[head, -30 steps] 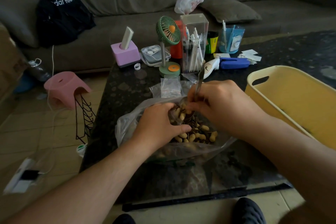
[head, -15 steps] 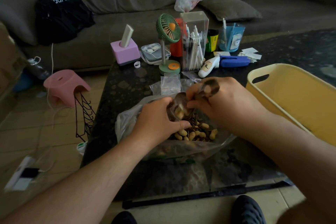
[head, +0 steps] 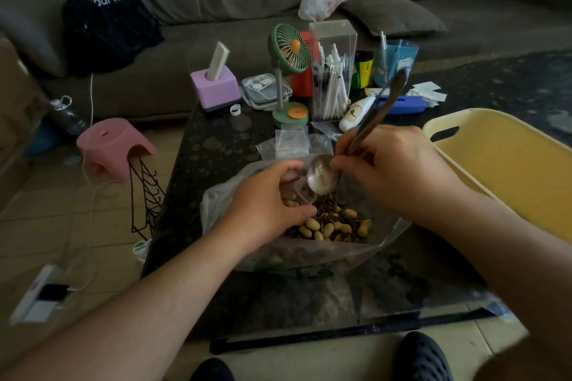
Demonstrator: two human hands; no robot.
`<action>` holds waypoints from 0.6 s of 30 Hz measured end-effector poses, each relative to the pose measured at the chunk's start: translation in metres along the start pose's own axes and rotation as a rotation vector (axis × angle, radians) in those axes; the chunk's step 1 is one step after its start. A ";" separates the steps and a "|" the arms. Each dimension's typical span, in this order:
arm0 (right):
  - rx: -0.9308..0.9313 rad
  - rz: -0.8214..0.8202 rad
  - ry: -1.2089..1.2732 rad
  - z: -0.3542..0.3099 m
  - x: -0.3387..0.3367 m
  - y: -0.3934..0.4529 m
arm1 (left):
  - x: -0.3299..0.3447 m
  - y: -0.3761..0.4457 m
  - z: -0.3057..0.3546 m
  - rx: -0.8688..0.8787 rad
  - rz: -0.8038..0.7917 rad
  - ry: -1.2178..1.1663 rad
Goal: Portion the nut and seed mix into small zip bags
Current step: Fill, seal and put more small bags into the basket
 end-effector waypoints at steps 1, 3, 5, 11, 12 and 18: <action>-0.003 0.047 -0.008 0.000 -0.005 -0.001 | -0.001 0.000 0.001 0.006 0.006 -0.023; 0.002 0.093 -0.041 0.001 -0.012 -0.001 | -0.001 0.002 0.000 0.011 0.006 -0.058; 0.023 0.050 -0.079 0.003 -0.010 0.000 | -0.002 0.002 -0.001 0.011 0.008 -0.092; 0.106 -0.128 -0.106 0.007 0.005 -0.002 | -0.006 0.003 -0.004 0.002 0.014 -0.142; 0.116 -0.137 -0.105 0.008 0.006 -0.002 | -0.007 0.002 -0.005 0.000 0.010 -0.146; 0.132 -0.276 -0.129 0.017 0.020 -0.008 | -0.021 -0.003 0.002 -0.005 0.013 -0.249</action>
Point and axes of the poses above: each hand's wrist, its own y-axis towards the middle knuckle, its own x-axis out of the palm, z = x × y, the point moved 7 cm from there along y, towards the middle knuckle, and after that the axes turned 1 degree about -y, right-handed, at the moved point
